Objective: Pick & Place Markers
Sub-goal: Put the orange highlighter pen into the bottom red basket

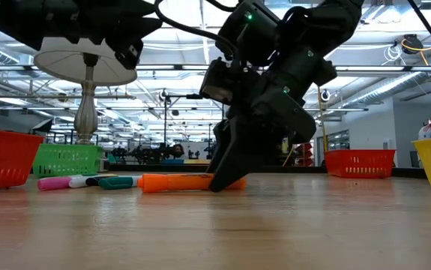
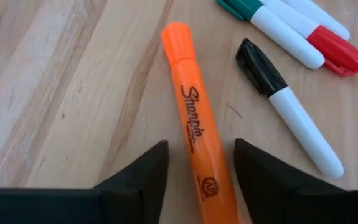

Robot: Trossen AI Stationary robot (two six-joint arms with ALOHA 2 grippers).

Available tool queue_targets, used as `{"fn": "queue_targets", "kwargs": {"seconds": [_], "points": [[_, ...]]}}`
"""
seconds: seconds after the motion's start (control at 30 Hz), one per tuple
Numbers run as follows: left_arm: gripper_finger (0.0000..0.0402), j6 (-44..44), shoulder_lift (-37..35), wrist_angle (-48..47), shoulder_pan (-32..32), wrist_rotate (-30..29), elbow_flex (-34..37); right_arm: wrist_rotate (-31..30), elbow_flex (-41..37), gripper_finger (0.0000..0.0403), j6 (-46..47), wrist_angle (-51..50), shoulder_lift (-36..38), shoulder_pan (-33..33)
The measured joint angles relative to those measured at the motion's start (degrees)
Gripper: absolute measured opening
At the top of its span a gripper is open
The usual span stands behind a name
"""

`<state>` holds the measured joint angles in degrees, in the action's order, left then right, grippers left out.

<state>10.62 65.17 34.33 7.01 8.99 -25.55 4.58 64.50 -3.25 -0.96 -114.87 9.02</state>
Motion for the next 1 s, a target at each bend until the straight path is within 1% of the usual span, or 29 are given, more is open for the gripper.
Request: {"fn": "queue_targets", "kwargs": {"seconds": [0.1,0.23,0.27,0.43,0.53,0.63,0.7,0.73,0.83,0.87,0.93,1.0], "points": [[0.0111,0.02,0.02,-0.29,0.26,0.02,0.10,0.04,-0.96,0.0127,-0.57,0.01,-0.09,0.07],[0.0111,0.30,0.01,-0.21,0.26,0.00,0.10,0.02,-2.48,0.0054,-1.57,-0.34,-0.13,0.35],[0.0111,0.48,0.01,-0.18,0.26,0.00,0.10,0.02,-2.87,0.0048,-1.63,-0.39,-0.14,0.35],[0.0111,2.16,0.02,-0.18,0.26,-0.02,0.10,-0.49,-4.55,0.0048,-0.64,-1.04,1.67,0.88],[0.0111,2.11,0.02,-0.18,0.26,-0.49,0.10,-1.40,-5.48,0.0048,-0.52,-2.94,6.02,1.47],[0.0111,0.56,0.02,-0.18,0.26,-2.48,0.10,-6.01,-7.09,0.0048,-0.50,-7.90,11.93,2.34],[0.0111,-3.33,0.02,-0.44,0.26,-4.95,0.08,-10.60,-9.08,0.0048,-0.49,-9.59,16.87,3.00],[0.0111,-5.00,0.02,-0.89,0.26,-6.61,0.08,-13.28,-10.12,0.0048,-0.47,-8.86,19.58,3.16],[0.0111,-8.42,0.07,-1.31,0.24,-9.55,0.08,-20.96,-14.59,0.0048,-0.54,-2.18,27.60,3.55],[0.0111,-8.68,0.07,-1.15,0.25,-10.22,0.08,-22.69,-16.82,0.0048,-0.96,2.04,30.00,3.58],[0.0111,-8.61,0.37,0.30,0.26,-11.70,0.08,-24.22,-22.03,0.0048,-2.91,13.85,33.80,3.54],[0.0112,-8.50,1.62,3.69,0.26,-14.71,0.03,-24.23,-27.20,0.0048,-5.49,28.38,36.44,3.32]]}}
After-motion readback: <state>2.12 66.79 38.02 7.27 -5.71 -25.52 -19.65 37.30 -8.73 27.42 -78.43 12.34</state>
